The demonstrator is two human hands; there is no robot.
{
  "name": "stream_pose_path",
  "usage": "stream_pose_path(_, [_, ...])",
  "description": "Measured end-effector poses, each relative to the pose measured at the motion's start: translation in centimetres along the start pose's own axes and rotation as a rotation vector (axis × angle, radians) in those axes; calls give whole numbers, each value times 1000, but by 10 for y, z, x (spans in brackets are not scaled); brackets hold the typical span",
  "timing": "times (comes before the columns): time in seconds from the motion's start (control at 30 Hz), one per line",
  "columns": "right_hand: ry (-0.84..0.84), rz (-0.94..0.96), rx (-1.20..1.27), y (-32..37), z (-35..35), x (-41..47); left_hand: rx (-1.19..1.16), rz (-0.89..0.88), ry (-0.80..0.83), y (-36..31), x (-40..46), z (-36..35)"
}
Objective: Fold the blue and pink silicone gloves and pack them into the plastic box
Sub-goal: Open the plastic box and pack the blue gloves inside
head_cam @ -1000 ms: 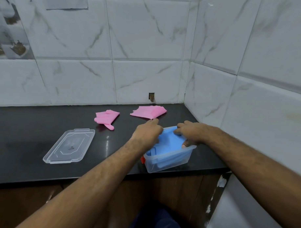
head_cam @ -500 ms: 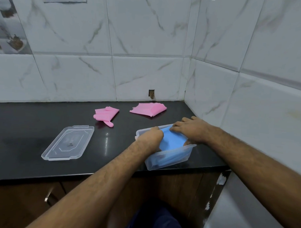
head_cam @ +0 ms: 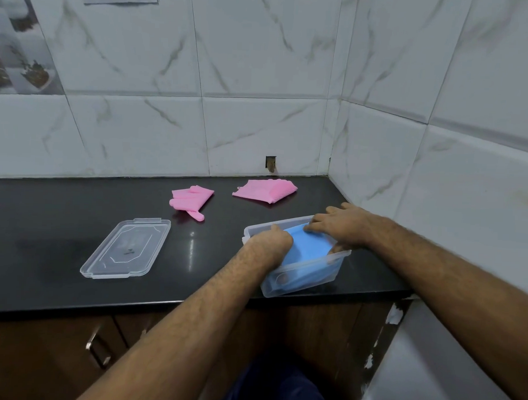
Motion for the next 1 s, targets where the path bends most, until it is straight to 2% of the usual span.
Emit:
stream_pose_path(0.2, [-14, 21, -104, 9, 4, 1, -26, 32, 34, 2, -3, -3])
stream_pose_path(0.47, [68, 74, -124, 15, -3, 4, -79, 81, -29, 12, -3, -5])
stream_pose_path(0.63, [-29, 67, -66, 14, -5, -1, -127, 51, -71, 16, 1, -6])
stream_pose_path(0.8, [-245, 4, -206, 15, 7, -8, -262, 62, -246, 23, 0, 3])
stream_pose_path(1.0, [-199, -53, -185, 15, 14, -11, -159, 68, -141, 15, -5, 1])
Point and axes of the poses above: each hand's wrist, its own x-axis towards the middle knuckle, its own z-axis out of the back of the hand, y = z × x, the point moved 10 cm from there along x, towards the middle knuckle, and after that the axes turned 9 degrees about -z, right-handed, at the moved point
